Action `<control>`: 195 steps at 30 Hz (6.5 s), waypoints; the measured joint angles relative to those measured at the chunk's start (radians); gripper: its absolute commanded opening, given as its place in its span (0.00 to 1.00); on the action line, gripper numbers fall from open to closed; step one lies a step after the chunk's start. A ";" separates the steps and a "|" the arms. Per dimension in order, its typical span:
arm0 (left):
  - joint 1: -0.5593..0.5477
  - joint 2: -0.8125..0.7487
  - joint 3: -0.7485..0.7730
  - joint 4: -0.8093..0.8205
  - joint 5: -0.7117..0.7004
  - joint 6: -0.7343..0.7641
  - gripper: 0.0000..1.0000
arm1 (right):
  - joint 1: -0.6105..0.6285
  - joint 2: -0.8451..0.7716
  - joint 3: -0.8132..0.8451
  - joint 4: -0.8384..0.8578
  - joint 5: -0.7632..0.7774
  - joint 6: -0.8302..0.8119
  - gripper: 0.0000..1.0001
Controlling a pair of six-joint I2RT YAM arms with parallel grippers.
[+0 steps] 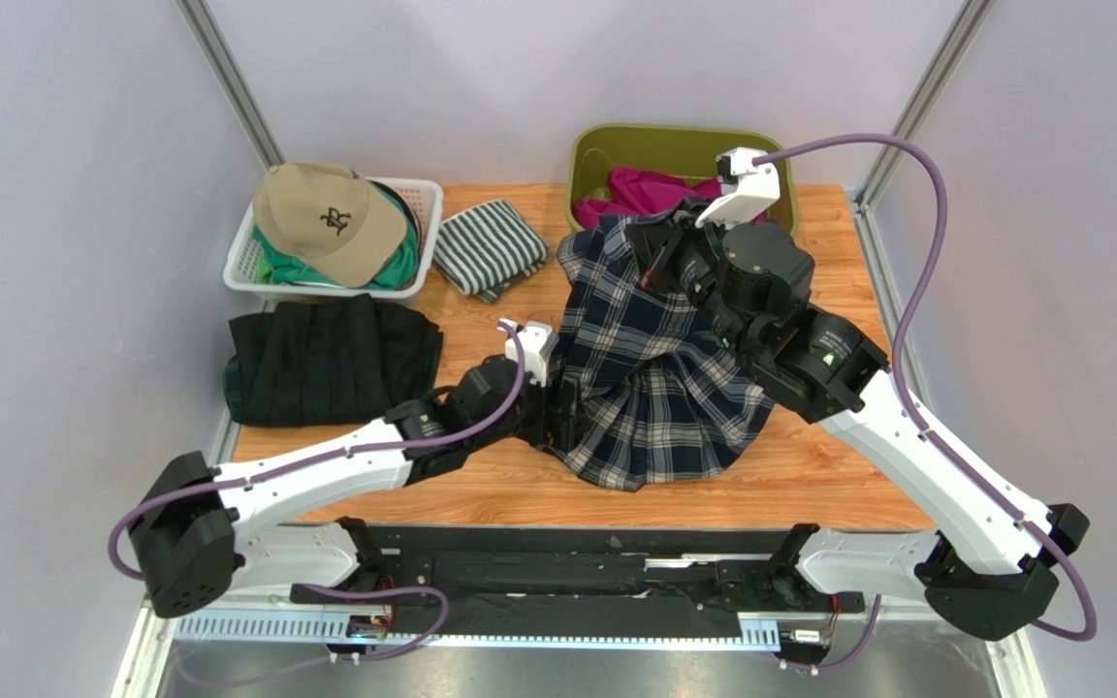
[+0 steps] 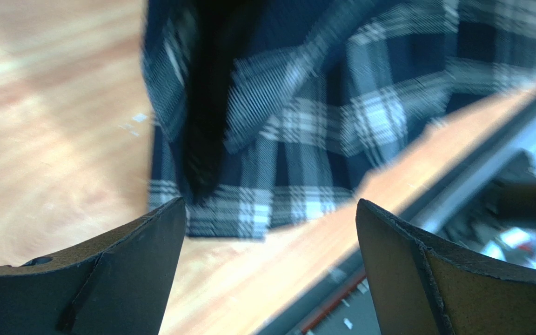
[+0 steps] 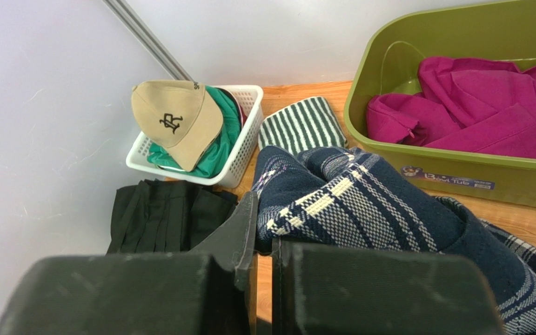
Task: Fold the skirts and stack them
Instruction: Flatten out the skirt at the center of the board.
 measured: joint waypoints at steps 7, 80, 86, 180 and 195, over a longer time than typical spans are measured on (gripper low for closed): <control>0.001 0.072 0.035 -0.011 -0.156 0.071 0.99 | -0.006 -0.007 0.012 -0.024 -0.037 -0.005 0.00; 0.011 -0.156 0.116 -0.556 -0.213 0.120 0.59 | -0.737 -0.535 -0.631 -0.568 -0.700 0.266 0.62; -0.165 -0.256 0.050 -0.819 -0.151 -0.163 0.95 | -0.739 -0.651 -0.621 -0.856 -0.641 0.215 0.93; 0.049 0.449 0.181 -0.369 0.324 -0.142 0.71 | -1.014 -0.092 -0.814 -0.232 -0.739 0.181 0.97; 0.271 0.343 0.080 -0.356 0.278 -0.197 0.73 | -0.721 -0.050 -0.877 -0.216 -0.764 0.176 0.97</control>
